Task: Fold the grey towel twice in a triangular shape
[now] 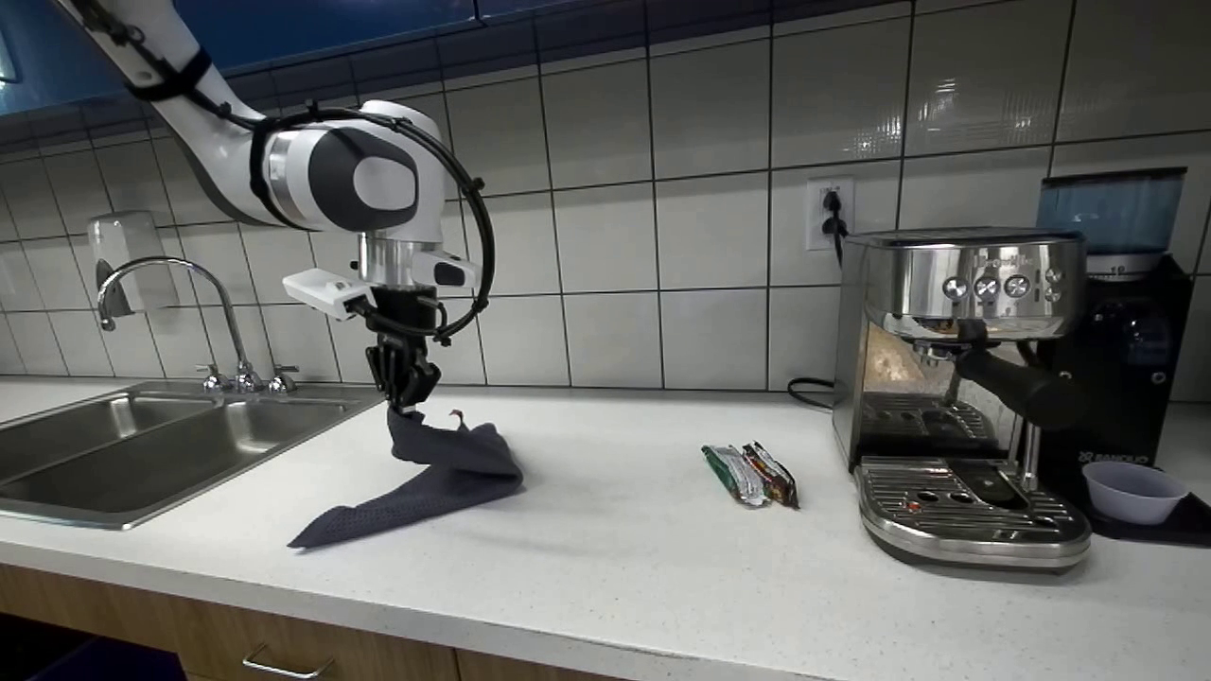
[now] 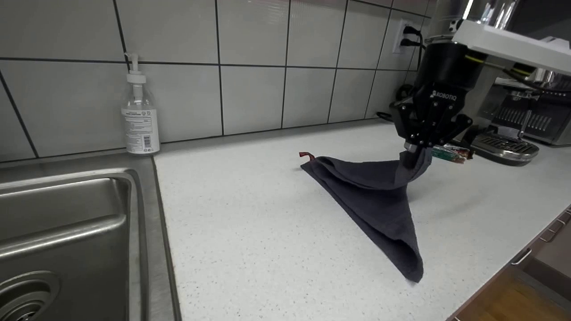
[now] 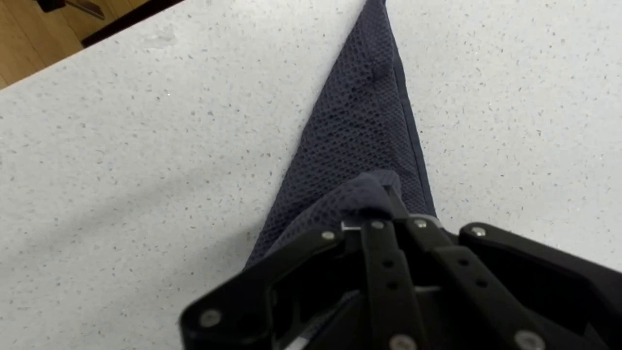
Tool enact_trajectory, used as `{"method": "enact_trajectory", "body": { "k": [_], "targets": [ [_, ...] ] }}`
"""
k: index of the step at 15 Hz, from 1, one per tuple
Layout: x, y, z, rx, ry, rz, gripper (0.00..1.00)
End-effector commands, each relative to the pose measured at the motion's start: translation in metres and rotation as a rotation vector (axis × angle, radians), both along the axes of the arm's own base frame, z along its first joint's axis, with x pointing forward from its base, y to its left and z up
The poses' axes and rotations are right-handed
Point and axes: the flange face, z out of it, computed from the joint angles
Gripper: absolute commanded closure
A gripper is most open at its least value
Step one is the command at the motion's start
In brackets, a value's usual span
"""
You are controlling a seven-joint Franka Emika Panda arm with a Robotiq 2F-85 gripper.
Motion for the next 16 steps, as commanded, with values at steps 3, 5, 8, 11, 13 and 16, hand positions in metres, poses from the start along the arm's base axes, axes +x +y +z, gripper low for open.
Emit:
{"method": "enact_trajectory", "body": {
  "k": [3, 5, 8, 11, 13, 16],
  "targets": [
    [-0.005, 0.011, -0.001, -0.010, -0.006, 0.025, 1.00],
    [-0.005, 0.012, -0.001, -0.010, -0.005, 0.028, 1.00],
    [-0.003, 0.013, -0.003, -0.014, -0.004, 0.031, 1.00],
    [-0.002, 0.013, -0.005, -0.017, 0.001, 0.033, 1.00],
    [-0.002, 0.013, -0.007, -0.018, 0.004, 0.035, 1.00],
    [-0.002, 0.013, -0.010, -0.021, 0.010, 0.039, 0.73]
  ]
}}
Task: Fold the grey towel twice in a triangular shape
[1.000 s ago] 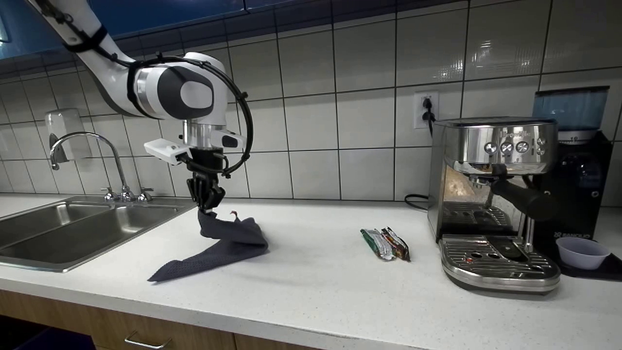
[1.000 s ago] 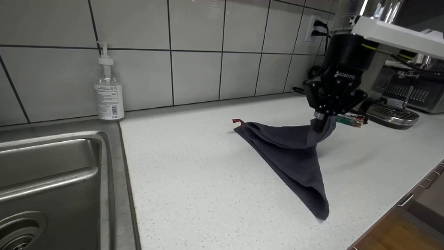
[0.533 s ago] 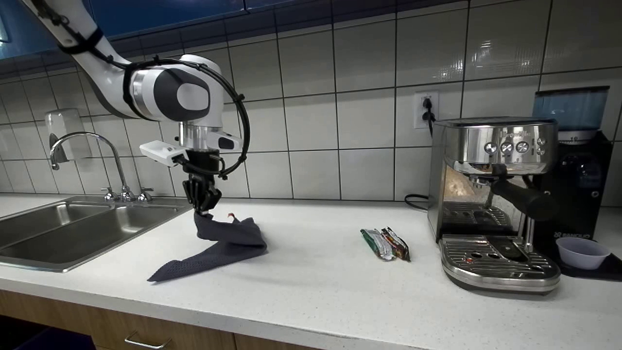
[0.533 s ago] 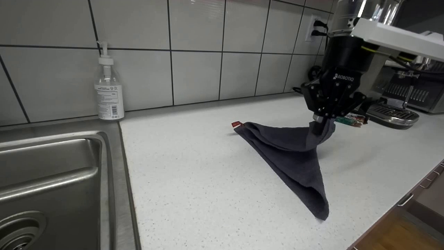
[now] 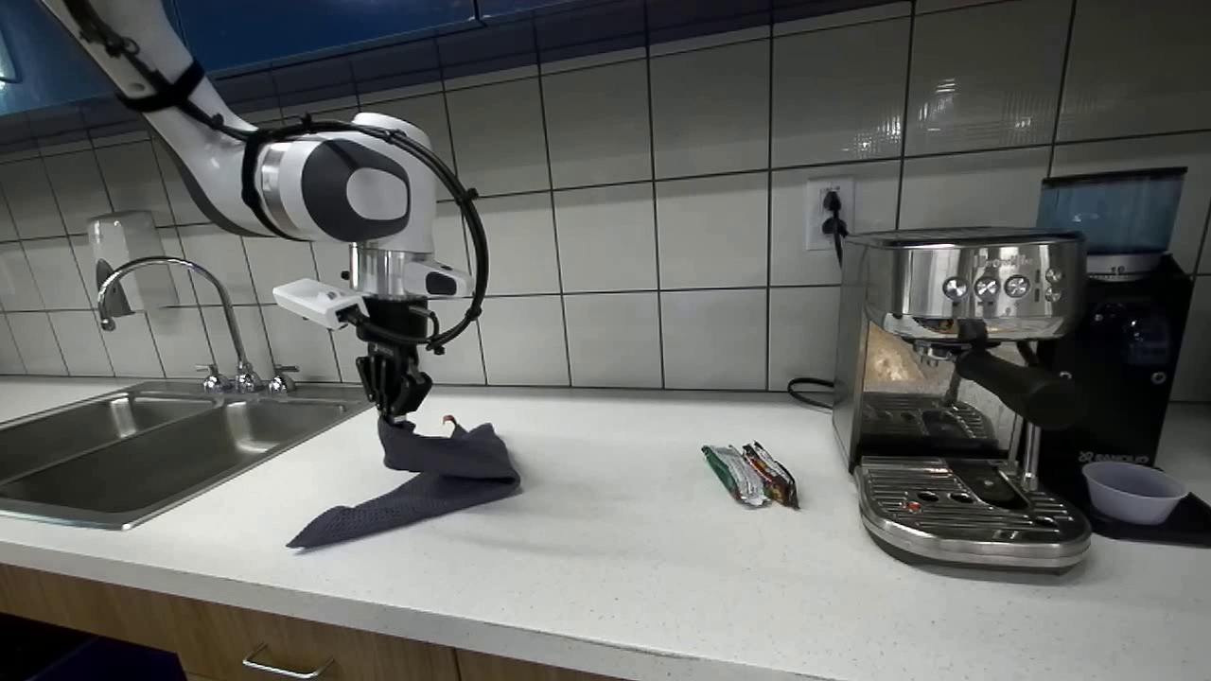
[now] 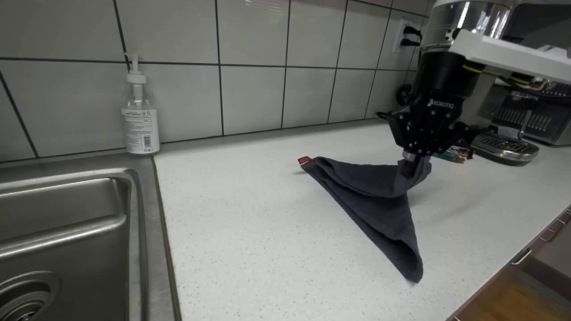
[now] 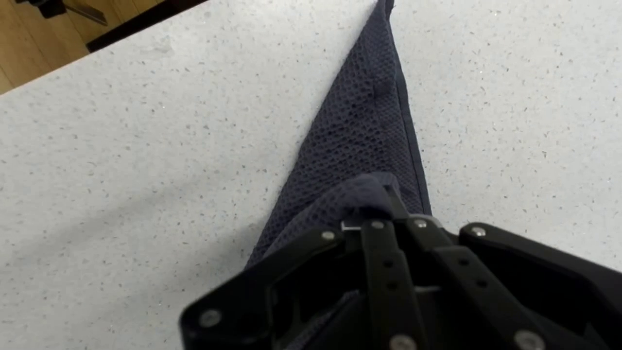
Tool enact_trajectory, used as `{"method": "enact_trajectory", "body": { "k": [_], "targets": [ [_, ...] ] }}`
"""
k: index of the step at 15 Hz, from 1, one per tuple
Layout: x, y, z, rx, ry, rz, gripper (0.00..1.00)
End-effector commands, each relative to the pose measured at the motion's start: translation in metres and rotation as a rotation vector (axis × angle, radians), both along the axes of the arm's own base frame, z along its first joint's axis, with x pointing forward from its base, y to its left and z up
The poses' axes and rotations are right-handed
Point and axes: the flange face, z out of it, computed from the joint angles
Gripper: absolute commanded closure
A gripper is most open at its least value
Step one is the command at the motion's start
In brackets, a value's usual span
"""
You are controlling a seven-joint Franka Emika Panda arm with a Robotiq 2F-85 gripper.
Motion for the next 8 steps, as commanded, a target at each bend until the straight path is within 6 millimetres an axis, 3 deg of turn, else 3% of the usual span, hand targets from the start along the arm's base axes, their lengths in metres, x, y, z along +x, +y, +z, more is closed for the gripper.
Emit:
{"method": "enact_trajectory", "body": {
  "k": [1, 8],
  "targets": [
    [0.0014, 0.0033, -0.0002, -0.015, -0.007, 0.013, 0.72],
    [0.0029, 0.0003, -0.0022, -0.018, -0.005, 0.009, 0.20]
  ]
}}
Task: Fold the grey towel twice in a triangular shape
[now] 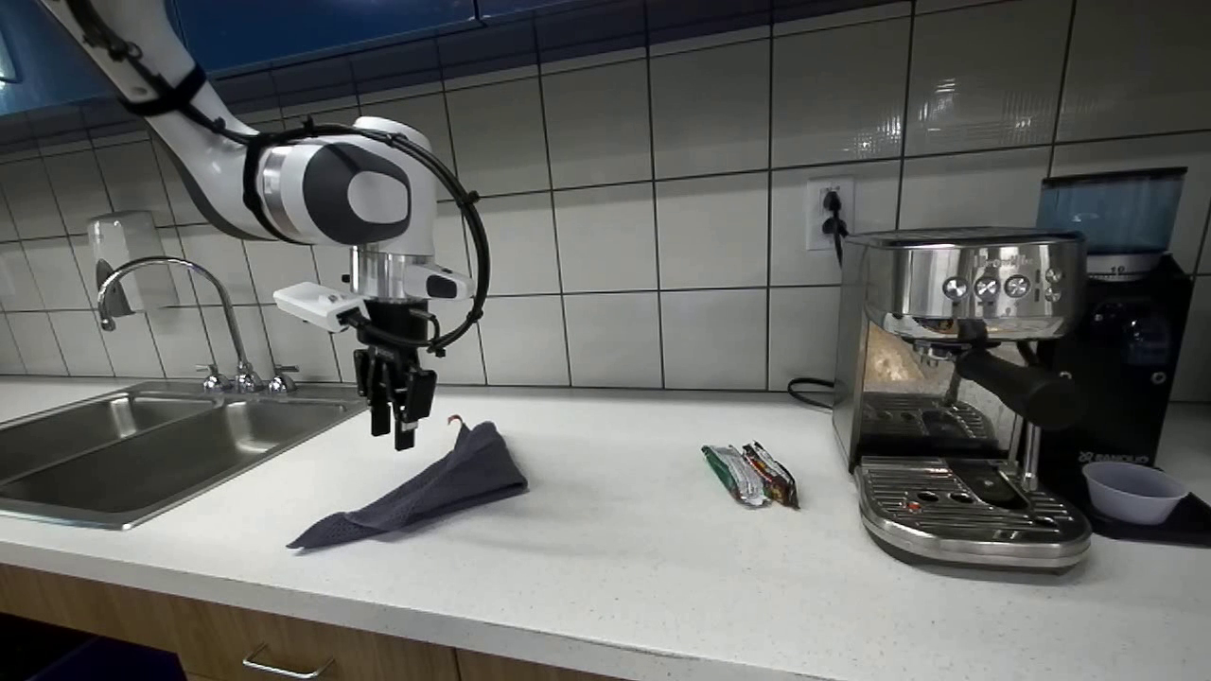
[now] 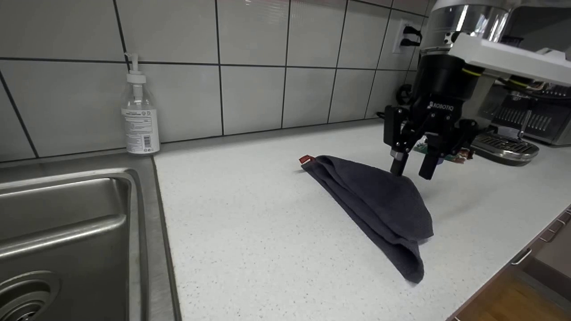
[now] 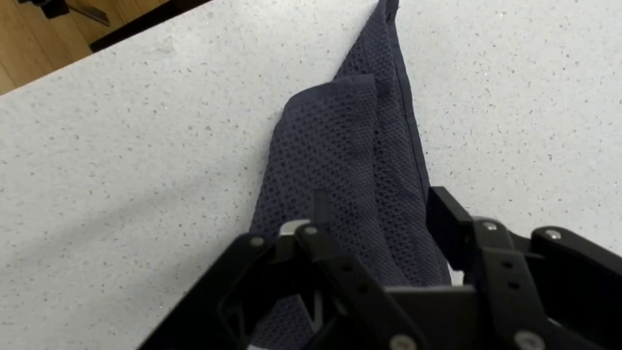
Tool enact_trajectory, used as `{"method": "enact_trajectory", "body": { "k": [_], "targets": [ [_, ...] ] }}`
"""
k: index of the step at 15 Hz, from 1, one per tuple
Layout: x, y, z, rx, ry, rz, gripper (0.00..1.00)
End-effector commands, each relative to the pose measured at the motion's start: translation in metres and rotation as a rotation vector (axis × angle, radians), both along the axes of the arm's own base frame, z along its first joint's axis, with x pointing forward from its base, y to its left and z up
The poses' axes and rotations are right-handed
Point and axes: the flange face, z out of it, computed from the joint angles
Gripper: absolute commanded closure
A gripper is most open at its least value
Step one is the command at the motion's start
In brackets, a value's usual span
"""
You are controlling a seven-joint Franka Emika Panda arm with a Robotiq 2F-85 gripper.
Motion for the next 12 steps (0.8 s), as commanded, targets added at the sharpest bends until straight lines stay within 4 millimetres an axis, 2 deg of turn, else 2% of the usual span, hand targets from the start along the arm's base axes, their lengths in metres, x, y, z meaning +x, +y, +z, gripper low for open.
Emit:
{"method": "enact_trajectory", "body": {
  "k": [1, 3, 8, 12],
  "targets": [
    [0.003, 0.000, 0.001, -0.015, -0.011, 0.005, 0.12],
    [0.003, -0.002, 0.001, -0.015, -0.011, 0.003, 0.01],
    [0.002, -0.012, 0.002, -0.028, -0.024, 0.011, 0.00],
    [0.001, -0.026, 0.005, -0.038, -0.040, 0.006, 0.00]
  ]
}}
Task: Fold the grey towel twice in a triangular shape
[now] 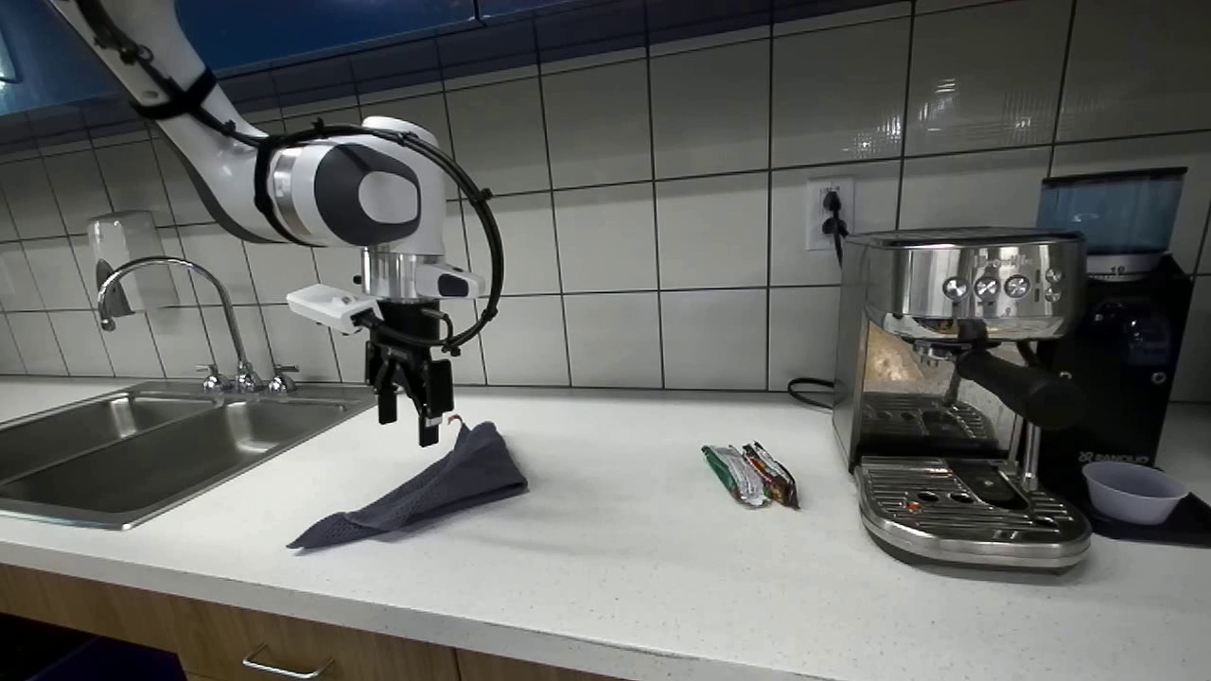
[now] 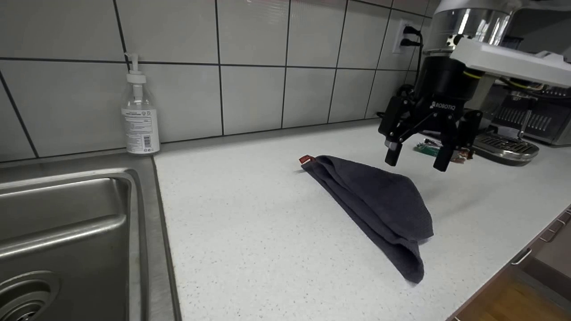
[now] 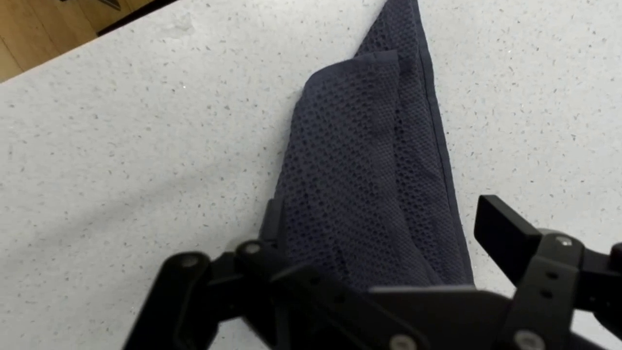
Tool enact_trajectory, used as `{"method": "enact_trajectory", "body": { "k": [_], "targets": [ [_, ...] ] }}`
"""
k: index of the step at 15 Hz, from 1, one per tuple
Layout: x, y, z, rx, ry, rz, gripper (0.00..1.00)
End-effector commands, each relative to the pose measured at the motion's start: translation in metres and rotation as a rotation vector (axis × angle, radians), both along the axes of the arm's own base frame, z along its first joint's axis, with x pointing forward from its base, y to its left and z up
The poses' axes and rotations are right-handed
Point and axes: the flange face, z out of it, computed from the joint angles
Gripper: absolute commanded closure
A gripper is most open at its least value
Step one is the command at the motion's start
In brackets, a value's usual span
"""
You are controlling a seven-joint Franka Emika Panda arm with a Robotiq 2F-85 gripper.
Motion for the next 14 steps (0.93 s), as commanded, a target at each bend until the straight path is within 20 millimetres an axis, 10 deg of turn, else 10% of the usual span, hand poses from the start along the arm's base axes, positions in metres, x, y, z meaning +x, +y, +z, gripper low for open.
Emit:
{"method": "enact_trajectory", "body": {
  "k": [1, 14],
  "targets": [
    [-0.002, -0.017, 0.007, -0.018, -0.029, 0.007, 0.00],
    [-0.002, -0.036, 0.003, -0.038, -0.048, -0.015, 0.00]
  ]
}}
